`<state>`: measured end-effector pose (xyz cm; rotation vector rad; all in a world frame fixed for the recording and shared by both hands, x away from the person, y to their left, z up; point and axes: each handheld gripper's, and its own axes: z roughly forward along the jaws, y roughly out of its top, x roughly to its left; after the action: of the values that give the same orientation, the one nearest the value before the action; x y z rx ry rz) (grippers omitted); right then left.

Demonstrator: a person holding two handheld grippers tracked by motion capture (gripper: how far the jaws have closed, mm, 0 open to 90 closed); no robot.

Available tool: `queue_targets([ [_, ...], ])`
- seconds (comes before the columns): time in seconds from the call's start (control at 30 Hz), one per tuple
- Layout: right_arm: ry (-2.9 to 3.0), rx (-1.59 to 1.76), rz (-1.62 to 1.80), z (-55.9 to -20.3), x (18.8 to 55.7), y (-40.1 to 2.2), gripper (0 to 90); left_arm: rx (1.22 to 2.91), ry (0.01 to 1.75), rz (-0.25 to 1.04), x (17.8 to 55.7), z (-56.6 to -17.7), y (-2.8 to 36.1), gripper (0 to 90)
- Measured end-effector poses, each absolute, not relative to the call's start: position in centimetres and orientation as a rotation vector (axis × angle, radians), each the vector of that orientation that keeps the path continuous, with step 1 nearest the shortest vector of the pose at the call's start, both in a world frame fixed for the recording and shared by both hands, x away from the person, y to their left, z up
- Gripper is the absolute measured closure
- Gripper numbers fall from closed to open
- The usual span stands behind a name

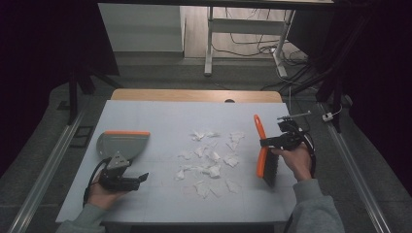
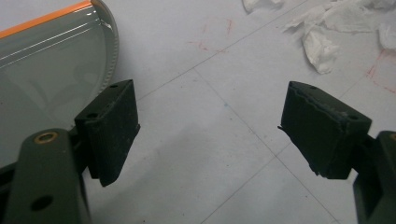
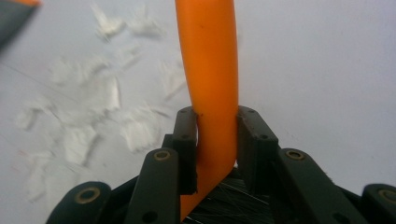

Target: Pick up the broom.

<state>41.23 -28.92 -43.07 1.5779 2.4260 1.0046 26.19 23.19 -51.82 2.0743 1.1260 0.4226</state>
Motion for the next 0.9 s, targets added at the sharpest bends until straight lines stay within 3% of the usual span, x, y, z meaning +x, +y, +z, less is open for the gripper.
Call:
queue_targets([
  [0.57, 2.247, 1.403, 1.532, -41.8, 38.1, -27.0, 71.2, 2.063, 1.119, 0.458, 26.2, -51.4, 22.5, 20.3],
  [0.9, 2.159, 1.36, 1.653, -41.7, 37.3, -25.3, 71.2, 2.057, 1.111, 0.462, 26.0, -51.0, 21.8, 20.3],
])
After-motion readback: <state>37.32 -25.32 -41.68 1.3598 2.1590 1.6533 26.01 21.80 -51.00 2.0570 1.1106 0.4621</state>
